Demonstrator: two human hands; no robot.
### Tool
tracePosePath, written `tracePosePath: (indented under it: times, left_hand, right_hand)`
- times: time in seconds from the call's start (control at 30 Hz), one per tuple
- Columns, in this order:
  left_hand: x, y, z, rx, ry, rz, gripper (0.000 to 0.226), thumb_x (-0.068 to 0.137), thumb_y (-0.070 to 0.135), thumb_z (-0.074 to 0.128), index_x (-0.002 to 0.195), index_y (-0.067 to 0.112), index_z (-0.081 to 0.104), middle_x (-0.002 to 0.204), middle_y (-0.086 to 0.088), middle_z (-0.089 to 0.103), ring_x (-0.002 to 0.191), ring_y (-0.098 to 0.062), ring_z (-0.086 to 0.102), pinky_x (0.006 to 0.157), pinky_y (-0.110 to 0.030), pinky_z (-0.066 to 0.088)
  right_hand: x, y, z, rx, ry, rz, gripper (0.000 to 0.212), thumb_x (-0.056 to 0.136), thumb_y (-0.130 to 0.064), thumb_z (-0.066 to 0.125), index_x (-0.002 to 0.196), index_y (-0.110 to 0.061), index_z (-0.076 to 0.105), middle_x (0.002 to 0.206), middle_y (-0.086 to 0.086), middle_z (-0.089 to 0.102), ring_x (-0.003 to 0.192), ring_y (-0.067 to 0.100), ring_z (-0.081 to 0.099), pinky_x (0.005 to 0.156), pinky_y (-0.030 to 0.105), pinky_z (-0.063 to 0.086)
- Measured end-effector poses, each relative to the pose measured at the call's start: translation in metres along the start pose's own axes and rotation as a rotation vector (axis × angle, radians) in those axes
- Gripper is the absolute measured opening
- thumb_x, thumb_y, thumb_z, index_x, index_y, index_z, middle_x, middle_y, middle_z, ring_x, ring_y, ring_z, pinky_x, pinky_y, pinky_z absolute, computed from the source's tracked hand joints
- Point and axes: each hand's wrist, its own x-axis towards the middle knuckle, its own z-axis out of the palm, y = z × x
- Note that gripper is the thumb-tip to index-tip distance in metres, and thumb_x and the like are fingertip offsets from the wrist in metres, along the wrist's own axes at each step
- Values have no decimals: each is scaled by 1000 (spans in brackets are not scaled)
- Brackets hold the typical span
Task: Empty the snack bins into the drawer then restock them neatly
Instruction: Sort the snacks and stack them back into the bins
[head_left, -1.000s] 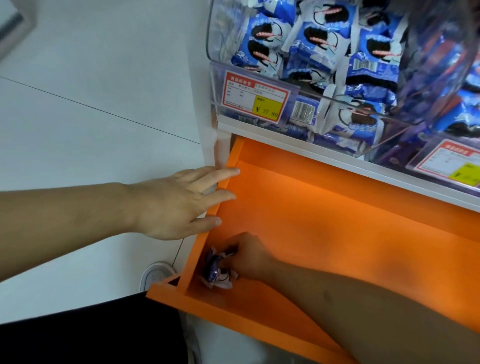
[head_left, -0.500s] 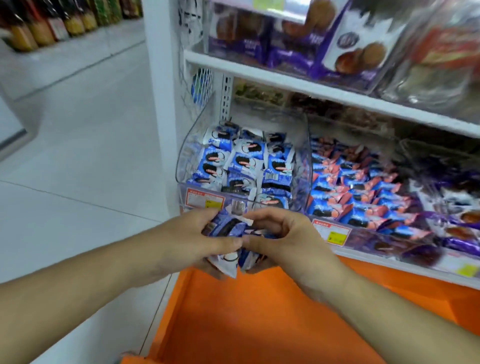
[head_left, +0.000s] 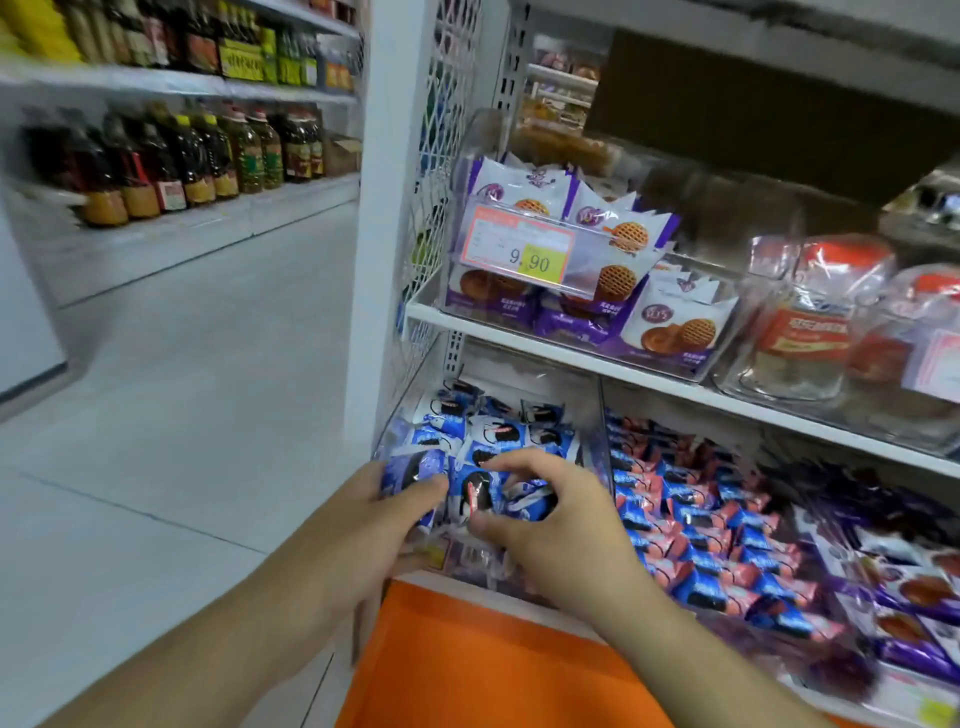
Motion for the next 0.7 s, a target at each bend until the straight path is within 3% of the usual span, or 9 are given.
tracePosePath:
  times: [0.07,0.13,0.17,0.3,0.4,0.5,0.6,0.7]
  left_hand:
    - [5,-2,-16,327,64,109,17,98,48,62,113,39,61,100,8,77,82,-4,75,78,-27,60]
    - [9,-2,-28,638,72,185,18,96,55,59,109,42,59,107,11,62,82,-3,69,69,-18,51]
    - [11,-3,-33,715,57,195,18,95,56,58,108,44,57,108,11,53,82,-4,66,67,-16,48]
    - [18,-4,-43,842,-31,216,24,95,61,56,116,50,50,107,17,43,88,3,59,71,-15,49]
    - [22,-6,-47,858,-31,228,28,96,62,55,121,53,46,109,21,42,93,7,56,76,-12,49]
    - [25,-11,-49,877,-31,238,42,95,61,59,132,51,42,111,22,42,98,4,54,80,-13,48]
    - [26,-15,-49,890,-4,257,67,92,61,64,148,48,29,122,27,41,111,2,51,93,-16,46]
    - [24,-15,-47,879,8,289,66,90,58,68,145,46,33,130,24,48,113,0,53,96,-20,48]
  right_hand:
    - [37,4,0,-178,11,-74,40,81,-28,91,114,-42,72,113,-19,66,83,7,67,76,31,55]
    - [80,8,4,-412,-37,-184,44,83,-34,88,123,-42,71,122,-16,62,111,9,60,95,32,50]
    - [101,9,9,-503,-90,-219,46,85,-35,87,127,-42,70,125,-14,61,116,12,58,97,34,50]
    - [164,11,32,-777,-385,-304,47,96,-25,75,135,-48,65,131,-14,51,114,16,56,87,36,47]
    - [184,16,43,-934,-389,-428,60,94,-14,70,138,-53,59,122,-15,44,107,14,52,80,36,48]
    - [178,19,40,-785,-304,-389,64,89,-9,72,142,-38,49,133,-10,41,118,15,52,91,34,51]
    - [155,14,20,-555,-204,-212,52,95,-8,68,133,-30,42,136,-4,38,112,17,56,80,23,51]
    - [129,12,2,-263,-195,-127,39,95,-4,72,116,-27,49,121,2,56,78,27,71,69,53,61]
